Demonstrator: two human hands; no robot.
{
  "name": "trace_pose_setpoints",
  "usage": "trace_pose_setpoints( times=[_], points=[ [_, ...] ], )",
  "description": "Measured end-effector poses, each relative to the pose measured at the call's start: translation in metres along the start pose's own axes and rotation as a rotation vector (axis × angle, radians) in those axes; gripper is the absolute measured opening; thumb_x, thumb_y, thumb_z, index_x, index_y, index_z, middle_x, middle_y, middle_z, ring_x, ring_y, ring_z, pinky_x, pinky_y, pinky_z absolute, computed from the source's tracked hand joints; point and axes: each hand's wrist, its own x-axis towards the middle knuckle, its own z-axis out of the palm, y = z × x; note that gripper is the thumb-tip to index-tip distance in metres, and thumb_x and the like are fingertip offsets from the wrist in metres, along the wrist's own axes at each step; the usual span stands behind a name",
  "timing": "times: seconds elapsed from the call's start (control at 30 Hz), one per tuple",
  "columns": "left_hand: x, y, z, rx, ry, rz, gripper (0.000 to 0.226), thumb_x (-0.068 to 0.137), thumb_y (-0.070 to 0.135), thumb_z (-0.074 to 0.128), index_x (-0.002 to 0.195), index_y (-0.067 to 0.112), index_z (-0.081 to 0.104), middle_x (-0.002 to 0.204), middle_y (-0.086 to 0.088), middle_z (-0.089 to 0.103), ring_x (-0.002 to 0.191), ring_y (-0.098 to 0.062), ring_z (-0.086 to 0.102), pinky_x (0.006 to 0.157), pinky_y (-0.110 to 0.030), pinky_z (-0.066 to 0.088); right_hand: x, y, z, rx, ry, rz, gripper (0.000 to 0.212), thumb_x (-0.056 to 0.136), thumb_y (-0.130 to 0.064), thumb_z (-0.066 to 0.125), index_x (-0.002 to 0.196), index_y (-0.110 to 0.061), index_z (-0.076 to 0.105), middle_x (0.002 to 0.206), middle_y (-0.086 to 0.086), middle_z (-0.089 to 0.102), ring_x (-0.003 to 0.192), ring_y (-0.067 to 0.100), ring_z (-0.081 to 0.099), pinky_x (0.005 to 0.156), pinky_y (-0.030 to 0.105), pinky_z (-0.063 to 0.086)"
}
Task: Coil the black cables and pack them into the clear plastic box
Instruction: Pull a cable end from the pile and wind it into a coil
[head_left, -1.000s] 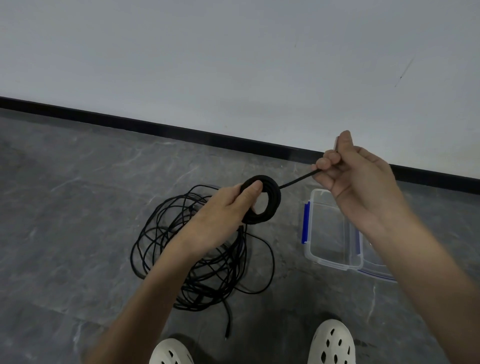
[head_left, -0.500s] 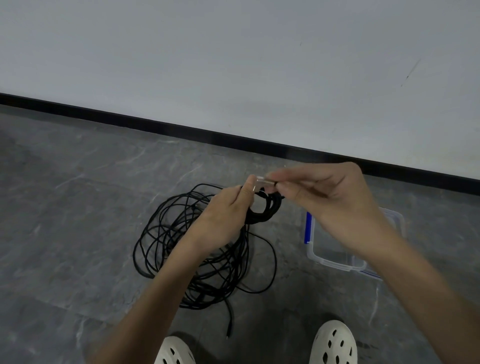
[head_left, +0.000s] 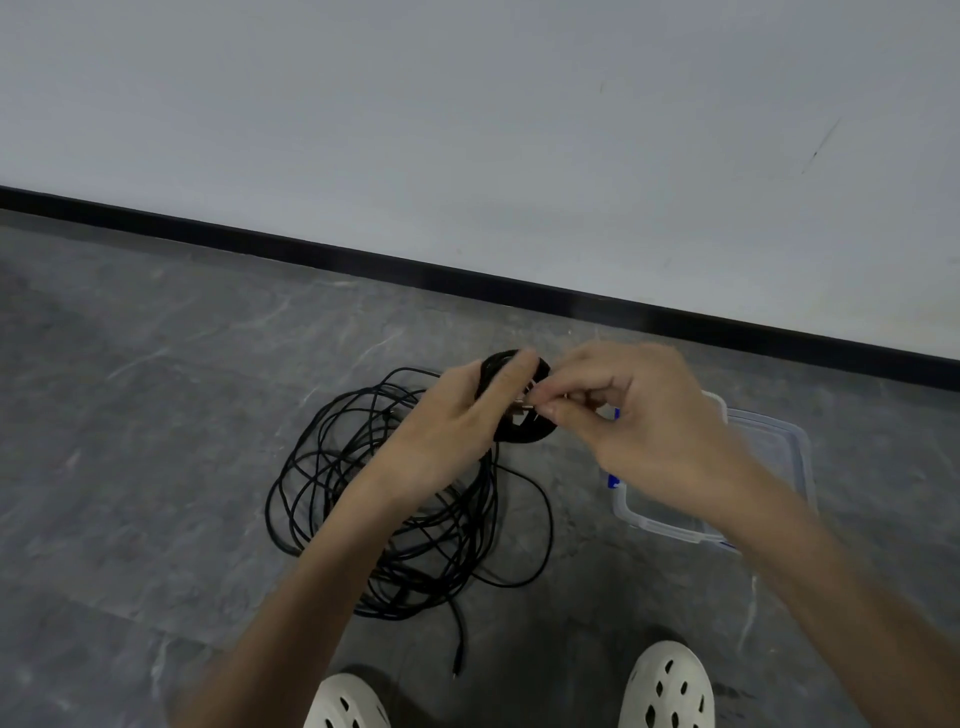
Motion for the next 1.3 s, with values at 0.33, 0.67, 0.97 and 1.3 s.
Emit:
trace_pose_setpoints(
  times=[0.33,0.67,0.97,1.3],
  points=[
    [-0.001,0.002,-0.001,-0.450,-0.064,-0.066,0.019,0.100,0.015,0.044,0.083,0.012,0.050,0.064,0.004,0.040,0.051,-0.007,0.029,0.054,-0.026,0.015,0.006,-0.005,-0.012,0.561,0.231,0.336,0.037,0.063,-0.034,0.079,0.091,-0.019,0.060,0.091,-0.004,0.062,0.078,0.011,0.059,0.076,0.028,0.053],
    [-0.002,0.002,0.000,-0.355,-0.021,-0.106,0.020,0.102,0.018,0.043,0.103,0.005,0.059,0.061,0.004,0.043,0.051,-0.008,0.032,0.055,-0.025,0.015,0.004,0.004,0.008,0.921,-0.112,0.521,0.034,0.089,0.016,0.044,0.106,-0.003,0.067,0.101,0.010,0.073,0.101,0.019,0.069,0.089,0.025,0.055],
    [-0.002,0.000,0.001,-0.094,-0.006,-0.105,0.019,0.098,0.039,0.045,0.108,0.029,0.059,0.085,0.016,0.068,0.074,0.012,0.062,0.062,-0.006,0.045,0.002,0.003,0.004,0.835,-0.192,0.516,0.033,0.093,0.014,0.044,0.112,-0.003,0.064,0.112,0.013,0.070,0.106,0.019,0.067,0.087,0.023,0.055],
    [-0.002,0.006,0.005,-0.061,0.136,-0.096,0.054,0.089,0.063,0.030,0.099,0.023,0.064,0.104,-0.009,0.068,0.097,-0.021,0.064,0.095,-0.046,0.050,0.001,0.001,-0.004,0.558,-0.273,0.454,0.028,0.094,0.000,0.053,0.104,-0.018,0.072,0.106,0.002,0.073,0.107,0.018,0.064,0.099,0.034,0.050]
  ],
)
